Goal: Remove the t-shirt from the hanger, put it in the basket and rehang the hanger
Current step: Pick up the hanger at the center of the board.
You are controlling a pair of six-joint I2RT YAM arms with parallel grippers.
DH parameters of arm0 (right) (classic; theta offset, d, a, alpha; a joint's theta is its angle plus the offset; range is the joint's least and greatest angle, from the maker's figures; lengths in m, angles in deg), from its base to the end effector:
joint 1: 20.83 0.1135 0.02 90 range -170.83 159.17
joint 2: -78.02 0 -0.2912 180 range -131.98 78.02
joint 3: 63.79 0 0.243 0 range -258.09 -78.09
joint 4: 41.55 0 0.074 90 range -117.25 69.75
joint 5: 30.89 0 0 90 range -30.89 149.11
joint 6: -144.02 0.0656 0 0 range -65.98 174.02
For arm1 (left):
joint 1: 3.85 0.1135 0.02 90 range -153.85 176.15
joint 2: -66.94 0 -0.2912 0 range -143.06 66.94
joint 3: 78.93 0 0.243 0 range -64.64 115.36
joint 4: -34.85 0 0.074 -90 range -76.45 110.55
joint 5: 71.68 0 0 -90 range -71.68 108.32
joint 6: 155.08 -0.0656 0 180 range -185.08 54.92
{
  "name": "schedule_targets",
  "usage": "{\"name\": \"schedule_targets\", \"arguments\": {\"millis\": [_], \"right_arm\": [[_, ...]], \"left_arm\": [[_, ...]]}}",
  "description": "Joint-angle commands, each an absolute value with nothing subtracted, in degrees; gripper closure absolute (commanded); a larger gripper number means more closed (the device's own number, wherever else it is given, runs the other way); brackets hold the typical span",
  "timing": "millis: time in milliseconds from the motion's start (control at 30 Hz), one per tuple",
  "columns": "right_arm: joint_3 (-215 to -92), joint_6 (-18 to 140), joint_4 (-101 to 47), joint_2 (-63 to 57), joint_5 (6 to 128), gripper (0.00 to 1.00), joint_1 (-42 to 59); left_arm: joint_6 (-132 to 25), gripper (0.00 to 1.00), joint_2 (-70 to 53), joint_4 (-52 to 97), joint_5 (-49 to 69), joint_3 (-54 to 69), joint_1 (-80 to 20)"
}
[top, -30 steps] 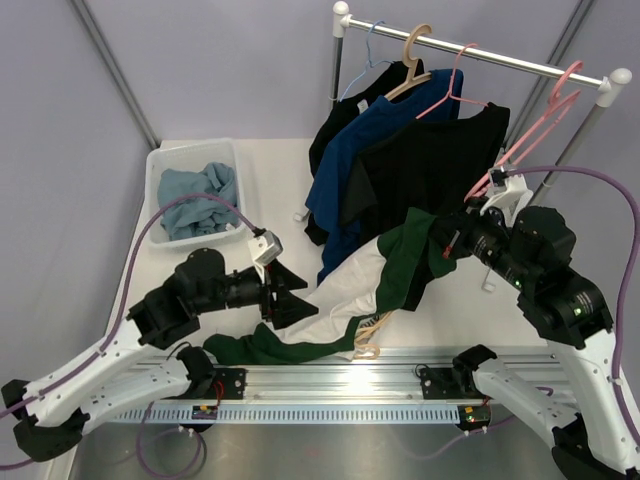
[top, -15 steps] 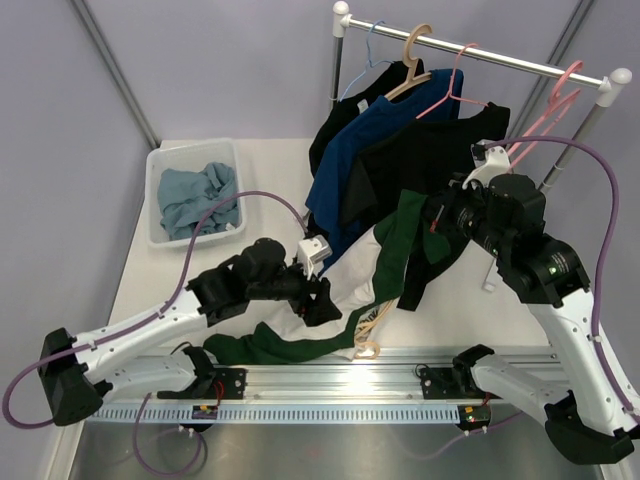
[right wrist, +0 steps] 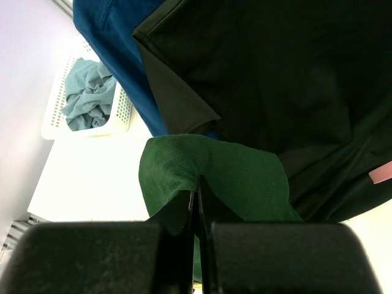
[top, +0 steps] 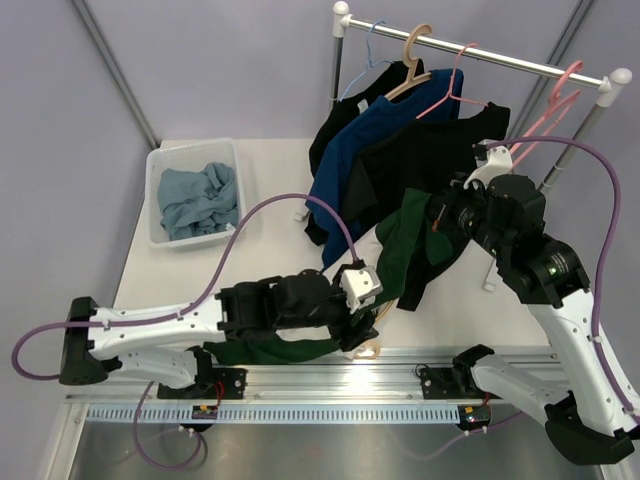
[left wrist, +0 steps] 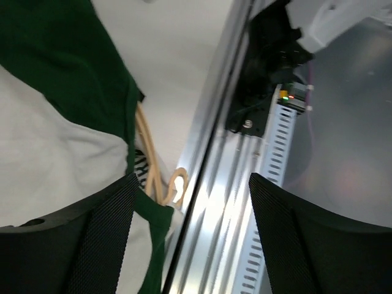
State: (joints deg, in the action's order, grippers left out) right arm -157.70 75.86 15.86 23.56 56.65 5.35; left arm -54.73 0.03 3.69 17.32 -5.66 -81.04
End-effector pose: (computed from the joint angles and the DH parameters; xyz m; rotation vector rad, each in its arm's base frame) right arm 0.1548 0.0730 0.4618 -0.0427 1.9186 0.5300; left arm 0.0596 -0.2675 0.3497 1.1926 1.7855 -0.9634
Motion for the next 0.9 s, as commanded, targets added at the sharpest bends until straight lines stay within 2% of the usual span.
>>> {"name": "schedule_targets", "arguments": {"millis": [0, 367, 867], "right_arm": [[-157.46, 74.23, 12.39, 25.01, 54.8, 1.0, 5.1], [-156.49, 73.18, 12.39, 27.04, 54.89, 1.0, 5.1], [-155.44, 72.38, 13.0, 28.18, 53.75, 1.0, 5.1]], "left_arm": [[-56.21, 0.27, -5.73, 4.29, 32.52, -3.12, -82.16], [-56.91, 0.33, -20.85, 10.97, 45.99, 3.04, -86.11], [-56.3, 0.33, -21.65, 12.73, 50.31, 3.65, -93.59]]}}
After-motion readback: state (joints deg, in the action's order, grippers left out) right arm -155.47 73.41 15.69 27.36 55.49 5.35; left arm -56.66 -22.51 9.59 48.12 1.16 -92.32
